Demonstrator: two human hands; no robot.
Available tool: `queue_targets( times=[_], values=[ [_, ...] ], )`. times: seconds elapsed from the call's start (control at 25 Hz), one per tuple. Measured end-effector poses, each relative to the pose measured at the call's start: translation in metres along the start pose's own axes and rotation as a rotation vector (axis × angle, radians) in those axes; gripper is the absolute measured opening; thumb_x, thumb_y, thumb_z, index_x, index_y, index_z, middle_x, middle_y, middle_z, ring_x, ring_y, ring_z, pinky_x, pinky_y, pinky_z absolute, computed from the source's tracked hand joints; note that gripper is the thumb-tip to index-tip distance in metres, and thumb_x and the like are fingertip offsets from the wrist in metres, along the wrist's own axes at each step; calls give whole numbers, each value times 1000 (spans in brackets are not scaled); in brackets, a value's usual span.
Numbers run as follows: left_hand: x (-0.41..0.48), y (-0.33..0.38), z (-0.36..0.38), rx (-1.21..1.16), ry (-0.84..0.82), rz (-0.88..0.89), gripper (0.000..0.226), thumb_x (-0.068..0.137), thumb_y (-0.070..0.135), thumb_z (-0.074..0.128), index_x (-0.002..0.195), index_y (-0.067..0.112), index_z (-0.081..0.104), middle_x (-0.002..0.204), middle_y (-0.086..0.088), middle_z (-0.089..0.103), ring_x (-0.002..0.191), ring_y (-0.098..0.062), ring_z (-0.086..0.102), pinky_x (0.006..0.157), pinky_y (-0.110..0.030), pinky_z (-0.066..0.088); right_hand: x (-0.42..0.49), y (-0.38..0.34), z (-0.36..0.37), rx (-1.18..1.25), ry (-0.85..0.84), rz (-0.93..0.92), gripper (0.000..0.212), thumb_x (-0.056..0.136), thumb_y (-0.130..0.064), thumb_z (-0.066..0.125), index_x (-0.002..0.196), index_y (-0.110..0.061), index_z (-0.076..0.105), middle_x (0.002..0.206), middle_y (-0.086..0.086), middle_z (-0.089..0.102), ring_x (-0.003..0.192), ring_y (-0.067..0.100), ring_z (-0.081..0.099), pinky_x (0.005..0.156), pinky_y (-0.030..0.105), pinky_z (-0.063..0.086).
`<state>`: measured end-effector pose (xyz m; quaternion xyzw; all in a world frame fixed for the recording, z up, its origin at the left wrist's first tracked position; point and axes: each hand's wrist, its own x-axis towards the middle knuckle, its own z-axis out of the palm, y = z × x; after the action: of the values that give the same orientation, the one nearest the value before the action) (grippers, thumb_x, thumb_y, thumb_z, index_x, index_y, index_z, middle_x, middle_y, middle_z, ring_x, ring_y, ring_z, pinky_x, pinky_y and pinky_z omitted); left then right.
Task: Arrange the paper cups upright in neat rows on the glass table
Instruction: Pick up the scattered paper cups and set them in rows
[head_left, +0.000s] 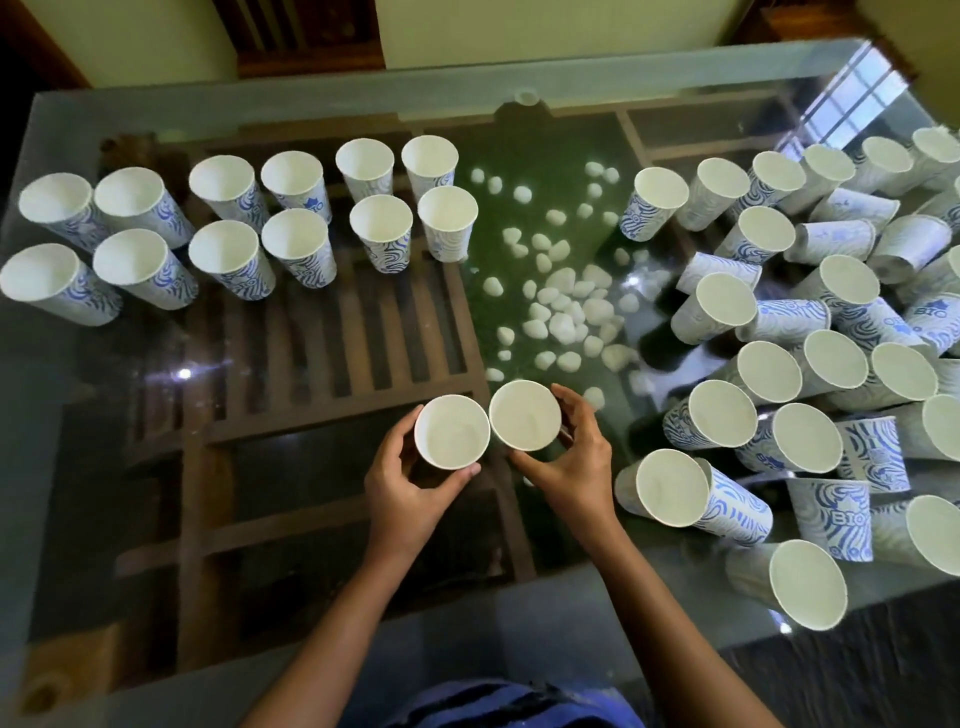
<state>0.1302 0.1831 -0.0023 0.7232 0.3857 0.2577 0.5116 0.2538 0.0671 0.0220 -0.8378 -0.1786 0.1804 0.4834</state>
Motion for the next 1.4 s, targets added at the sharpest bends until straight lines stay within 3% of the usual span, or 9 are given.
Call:
queue_targets(
  times=[0.24, 0.48, 0.64, 0.76, 0.84, 0.92, 1.04, 1.12, 1.4],
  values=[
    [20, -23, -77, 17, 149, -54, 75, 55, 20, 86, 122, 12, 53, 123, 1, 55, 117, -16, 51, 93, -36, 48, -3, -41, 71, 19, -111, -74, 73, 58, -14, 86, 121, -20, 49, 117, -8, 57, 106, 4, 54, 87, 2, 40],
    [55, -60, -182, 1, 328, -130, 74, 56, 22, 86, 122, 13, 53, 125, -7, 58, 117, -21, 53, 93, -44, 50, -13, -94, 175, 17, -232, -117, 78, 61, -18, 85, 128, -19, 47, 128, -2, 55, 114, 11, 54, 96, 25, 47],
    [90, -86, -245, -21, 408, -140, 74, 55, 22, 87, 121, 13, 54, 122, -5, 60, 114, -19, 55, 92, -38, 51, -9, -129, 245, 55, -256, -148, 78, 61, -18, 85, 129, -18, 47, 127, -4, 55, 111, 6, 52, 92, 13, 47],
    [116, -103, -283, -26, 428, -144, 73, 55, 20, 87, 121, 15, 55, 122, -3, 60, 114, -17, 55, 90, -30, 51, -1, -152, 293, 68, -255, -180, 79, 62, -21, 85, 130, -19, 46, 129, -4, 54, 113, 5, 51, 94, 13, 45],
    [132, -110, -300, -34, 429, -157, 72, 56, 17, 87, 121, 14, 55, 123, -3, 59, 115, -17, 54, 92, -34, 51, 7, -162, 317, 65, -252, -183, 81, 62, -24, 85, 132, -21, 44, 131, -5, 53, 117, 7, 50, 95, 14, 43],
    [146, -114, -308, -44, 417, -175, 72, 57, 15, 86, 122, 13, 55, 123, -2, 59, 115, -15, 53, 93, -36, 50, 16, -166, 332, 75, -239, -182, 82, 62, -22, 85, 132, -19, 44, 131, -3, 53, 117, 9, 51, 89, 4, 41],
    [160, -118, -310, -37, 380, -169, 73, 57, 20, 86, 123, 15, 54, 118, 7, 58, 110, -7, 52, 91, -28, 50, 27, -167, 343, 68, -207, -175, 82, 61, -20, 86, 132, -17, 45, 131, -1, 54, 116, 13, 52, 82, -4, 39],
    [166, -120, -309, -36, 358, -156, 74, 57, 24, 86, 123, 16, 54, 116, 12, 56, 108, -3, 50, 89, -24, 48, 31, -167, 347, 51, -184, -166, 82, 61, -22, 86, 132, -17, 45, 131, -1, 54, 115, 12, 52, 83, -3, 39],
    [170, -128, -309, -72, 310, -233, 84, 56, 25, 86, 130, 13, 48, 125, 1, 55, 112, -9, 49, 94, -29, 45, 32, -171, 352, 28, -180, -170, 90, 62, -23, 85, 138, -17, 37, 136, 1, 50, 121, 14, 50, 92, 9, 39]
  ],
)
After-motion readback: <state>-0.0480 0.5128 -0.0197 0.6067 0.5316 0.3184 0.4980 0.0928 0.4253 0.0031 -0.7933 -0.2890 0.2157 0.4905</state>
